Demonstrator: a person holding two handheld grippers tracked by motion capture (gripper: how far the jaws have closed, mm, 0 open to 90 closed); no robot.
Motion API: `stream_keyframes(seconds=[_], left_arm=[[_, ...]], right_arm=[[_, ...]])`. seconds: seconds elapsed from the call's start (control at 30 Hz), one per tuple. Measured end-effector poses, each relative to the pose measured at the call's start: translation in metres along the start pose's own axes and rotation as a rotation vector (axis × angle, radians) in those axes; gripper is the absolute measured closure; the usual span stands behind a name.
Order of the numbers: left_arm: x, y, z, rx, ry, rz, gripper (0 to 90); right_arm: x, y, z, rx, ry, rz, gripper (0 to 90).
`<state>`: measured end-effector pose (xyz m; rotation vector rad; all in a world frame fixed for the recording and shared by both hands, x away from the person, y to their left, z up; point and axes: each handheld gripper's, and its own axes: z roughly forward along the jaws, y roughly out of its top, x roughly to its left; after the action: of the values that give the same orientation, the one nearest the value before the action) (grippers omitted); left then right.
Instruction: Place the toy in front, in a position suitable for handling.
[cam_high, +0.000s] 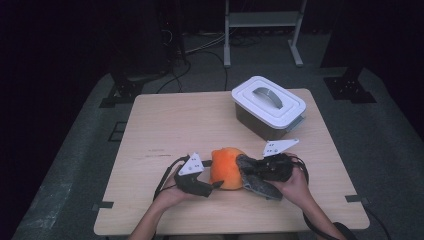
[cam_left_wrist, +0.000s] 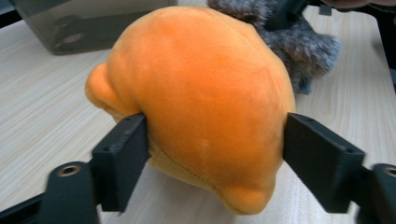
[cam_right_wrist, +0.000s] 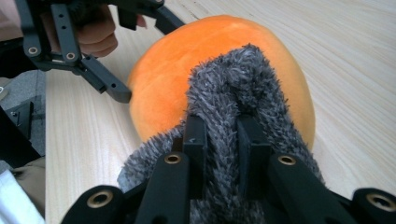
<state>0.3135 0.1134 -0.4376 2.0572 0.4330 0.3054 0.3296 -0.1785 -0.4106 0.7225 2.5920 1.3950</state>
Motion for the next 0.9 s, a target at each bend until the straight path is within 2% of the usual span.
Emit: stream_keyframes(seconds=[0.07, 0.13, 0.2, 0.23, 0.33, 0.43, 0.57, 0.6, 0.67, 0.73, 0.83, 0.87, 0.9], left_arm=[[0.0, 0.001, 0.0, 0.009, -0.027, 0.002, 30.2], [-0.002, 0.001, -0.001, 0.021, -0.075, 0.009, 32.0], [-0.005, 0.001, -0.002, 0.031, -0.132, 0.045, 35.3], [-0.006, 0.001, -0.002, 0.036, -0.143, 0.059, 36.5], [-0.007, 0.003, -0.003, 0.042, -0.113, 0.067, 31.5], [-0.001, 0.004, -0.006, 0.032, -0.068, 0.062, 27.3], [0.0, 0.007, -0.011, -0.048, 0.022, 0.076, 21.9], [-0.001, 0.008, -0.01, -0.063, 0.029, 0.086, 21.7], [-0.004, 0.007, -0.004, -0.029, 0.015, 0.11, 23.0], [-0.008, 0.005, 0.002, -0.008, 0.03, 0.153, 27.2], [-0.009, 0.008, 0.004, 0.0, 0.051, 0.148, 35.8], [-0.008, 0.008, 0.004, 0.002, 0.053, 0.137, 35.8], [-0.008, 0.008, 0.005, 0.002, 0.054, 0.125, 37.3]], right_arm=[[-0.003, 0.0, 0.0, -0.003, -0.001, 0.004, 75.5], [-0.006, 0.0, -0.001, -0.008, -0.01, 0.014, 75.2], [-0.009, 0.0, -0.002, -0.009, -0.031, 0.022, 75.0], [-0.012, -0.001, -0.002, -0.011, -0.039, 0.025, 75.0], [-0.016, -0.002, -0.004, -0.011, -0.027, 0.045, 74.9], [-0.014, -0.002, -0.002, -0.007, -0.02, 0.036, 74.8], [-0.013, -0.002, 0.001, -0.003, -0.002, 0.033, 74.7], [-0.013, -0.002, 0.001, -0.004, -0.001, 0.03, 74.7], [-0.013, -0.001, 0.001, -0.004, -0.004, 0.031, 74.7], [-0.013, -0.001, 0.001, -0.005, -0.002, 0.033, 74.6], [-0.007, 0.003, -0.001, -0.003, -0.015, 0.012, 76.1], [-0.007, 0.003, -0.001, -0.003, -0.015, 0.012, 76.1], [-0.001, 0.007, -0.006, -0.041, 0.012, -0.005, 76.6]])
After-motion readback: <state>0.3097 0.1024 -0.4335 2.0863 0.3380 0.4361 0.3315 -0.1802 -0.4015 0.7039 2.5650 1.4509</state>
